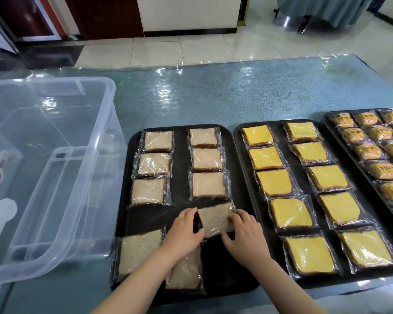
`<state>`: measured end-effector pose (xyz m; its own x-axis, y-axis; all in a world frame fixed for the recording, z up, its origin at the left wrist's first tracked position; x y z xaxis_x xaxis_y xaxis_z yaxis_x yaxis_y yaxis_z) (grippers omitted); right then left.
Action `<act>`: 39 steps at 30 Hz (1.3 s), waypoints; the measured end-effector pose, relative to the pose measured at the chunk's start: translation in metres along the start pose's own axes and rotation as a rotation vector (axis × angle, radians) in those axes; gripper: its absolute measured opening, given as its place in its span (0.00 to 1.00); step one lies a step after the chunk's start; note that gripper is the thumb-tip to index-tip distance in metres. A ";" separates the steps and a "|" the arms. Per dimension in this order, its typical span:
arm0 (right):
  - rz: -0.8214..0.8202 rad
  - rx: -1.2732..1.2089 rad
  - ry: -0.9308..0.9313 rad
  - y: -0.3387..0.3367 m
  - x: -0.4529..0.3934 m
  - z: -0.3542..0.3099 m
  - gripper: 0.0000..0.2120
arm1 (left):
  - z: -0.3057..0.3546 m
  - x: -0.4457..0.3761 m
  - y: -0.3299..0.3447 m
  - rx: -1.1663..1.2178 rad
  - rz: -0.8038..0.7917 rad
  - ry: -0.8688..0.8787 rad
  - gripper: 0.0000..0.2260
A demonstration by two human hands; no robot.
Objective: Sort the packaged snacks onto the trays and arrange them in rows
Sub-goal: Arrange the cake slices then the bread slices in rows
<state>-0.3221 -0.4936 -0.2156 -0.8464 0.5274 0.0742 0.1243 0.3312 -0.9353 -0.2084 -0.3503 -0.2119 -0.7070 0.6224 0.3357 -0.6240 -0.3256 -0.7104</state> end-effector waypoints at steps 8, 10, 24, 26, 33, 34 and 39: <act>-0.090 -0.114 0.095 -0.001 -0.039 -0.008 0.34 | -0.003 -0.023 -0.009 0.082 0.032 -0.088 0.36; -0.103 -0.098 0.098 0.000 -0.045 -0.008 0.34 | 0.000 -0.025 -0.007 0.070 0.018 -0.065 0.35; -0.113 -0.234 0.107 -0.011 -0.023 0.015 0.34 | -0.008 -0.009 -0.004 -0.006 0.006 -0.024 0.34; -0.125 -0.202 0.077 -0.007 -0.012 0.018 0.36 | -0.009 -0.003 -0.002 -0.066 -0.007 -0.011 0.33; -0.097 -0.119 0.051 0.005 0.000 0.014 0.36 | -0.008 0.009 0.000 -0.437 -0.026 0.116 0.21; -0.081 -0.121 0.061 0.005 -0.002 0.013 0.35 | -0.008 0.010 -0.001 -0.484 -0.033 0.139 0.20; -0.043 -0.104 0.089 0.008 -0.009 0.008 0.35 | -0.011 0.018 -0.004 -0.607 -0.111 0.192 0.16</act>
<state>-0.3179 -0.5015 -0.2265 -0.8037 0.5764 0.1478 0.1461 0.4319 -0.8900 -0.2149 -0.3299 -0.2099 -0.5421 0.7636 0.3507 -0.3511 0.1734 -0.9201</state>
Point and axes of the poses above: each hand's wrist, its own x-axis away from the middle knuckle, its own y-axis out of the palm, z = x × y, the point moved 5 cm from there along -x, towards the middle knuckle, and after that the axes turned 4 degrees about z, right-handed, at the moved point
